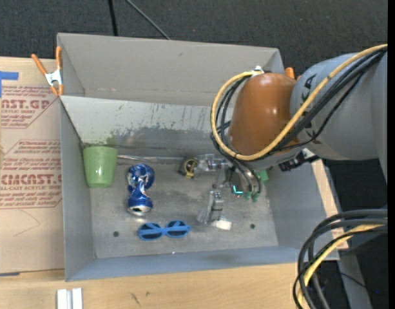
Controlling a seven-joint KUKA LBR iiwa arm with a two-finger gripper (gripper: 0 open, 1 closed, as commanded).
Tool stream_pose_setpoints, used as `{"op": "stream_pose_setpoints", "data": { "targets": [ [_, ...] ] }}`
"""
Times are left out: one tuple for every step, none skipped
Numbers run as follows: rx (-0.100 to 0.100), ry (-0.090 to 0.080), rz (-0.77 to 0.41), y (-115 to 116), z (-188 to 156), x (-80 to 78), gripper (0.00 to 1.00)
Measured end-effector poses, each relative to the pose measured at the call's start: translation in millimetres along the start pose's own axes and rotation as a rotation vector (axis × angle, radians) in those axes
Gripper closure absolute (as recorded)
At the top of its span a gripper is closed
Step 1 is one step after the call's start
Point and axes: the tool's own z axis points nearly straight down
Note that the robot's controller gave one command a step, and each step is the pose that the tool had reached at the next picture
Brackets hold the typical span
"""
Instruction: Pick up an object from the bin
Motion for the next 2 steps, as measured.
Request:
{"op": "stream_pose_setpoints", "data": {
  "targets": [
    [0.0, 0.001, 0.021, -10.3, 45.4, 42.0, 0.0],
    [0.0, -0.006, 0.021, -10.0, 42.7, 39.2, 1.0]
  ]
}}
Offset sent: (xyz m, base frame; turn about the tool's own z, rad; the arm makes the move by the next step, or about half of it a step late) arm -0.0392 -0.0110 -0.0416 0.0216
